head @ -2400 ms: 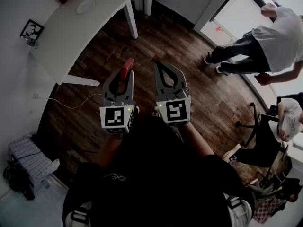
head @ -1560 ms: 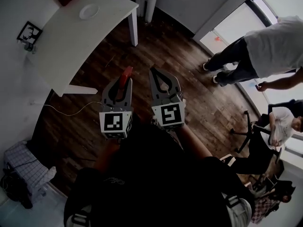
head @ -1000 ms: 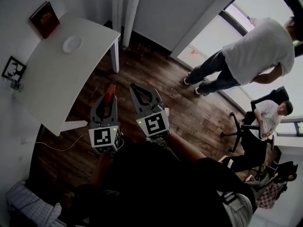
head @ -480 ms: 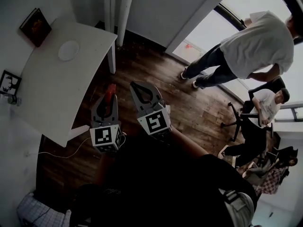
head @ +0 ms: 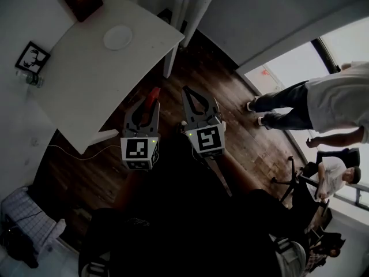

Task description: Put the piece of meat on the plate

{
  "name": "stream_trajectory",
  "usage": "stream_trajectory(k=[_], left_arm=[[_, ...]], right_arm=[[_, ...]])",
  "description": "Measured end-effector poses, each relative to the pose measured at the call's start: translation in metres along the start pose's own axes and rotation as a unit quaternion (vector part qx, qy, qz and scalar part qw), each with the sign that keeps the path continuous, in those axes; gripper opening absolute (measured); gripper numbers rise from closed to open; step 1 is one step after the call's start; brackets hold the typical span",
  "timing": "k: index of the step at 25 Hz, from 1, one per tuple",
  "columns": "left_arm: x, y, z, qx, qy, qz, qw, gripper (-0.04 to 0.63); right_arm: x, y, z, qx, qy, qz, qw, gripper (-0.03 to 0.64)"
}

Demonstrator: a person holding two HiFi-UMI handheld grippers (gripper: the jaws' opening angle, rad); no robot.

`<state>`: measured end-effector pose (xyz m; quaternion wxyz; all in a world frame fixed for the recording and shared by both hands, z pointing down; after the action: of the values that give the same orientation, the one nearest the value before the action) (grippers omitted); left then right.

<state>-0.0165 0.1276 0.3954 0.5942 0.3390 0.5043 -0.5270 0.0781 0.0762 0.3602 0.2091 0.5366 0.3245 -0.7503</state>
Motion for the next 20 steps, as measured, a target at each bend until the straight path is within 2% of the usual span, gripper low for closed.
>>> stream_trajectory(k=[6, 13, 20], left_arm=[[0.024, -0.014, 0.04, 0.051, -0.003, 0.011, 0.9987, 0.087], [0.028, -0.016, 0.079, 0.089, -0.015, 0.012, 0.9958, 0.087], [0.024, -0.028, 0.089, 0.134, -0.059, 0.032, 0.9887, 0.089]], right_arm=[[0.002, 0.027, 0.045, 0.056, 0.036, -0.004, 0.998, 0.021], [-0.014, 0.053, 0.08, 0.106, 0.039, 0.016, 0.993, 0.021], [-0.017, 0.055, 0.108, 0.174, 0.047, 0.019, 0.984, 0.023]])
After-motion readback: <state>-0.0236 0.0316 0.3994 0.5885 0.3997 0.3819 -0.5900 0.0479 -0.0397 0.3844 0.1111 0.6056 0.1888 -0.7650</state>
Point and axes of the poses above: the fingertips, and each gripper's own axes: z forward along the fingers, y to its right, x out of its top, the point moved 2 cm from there along -z, backward along the fingers, and after that the axes turned 5 degrees about -x, right-handed, at the moved point
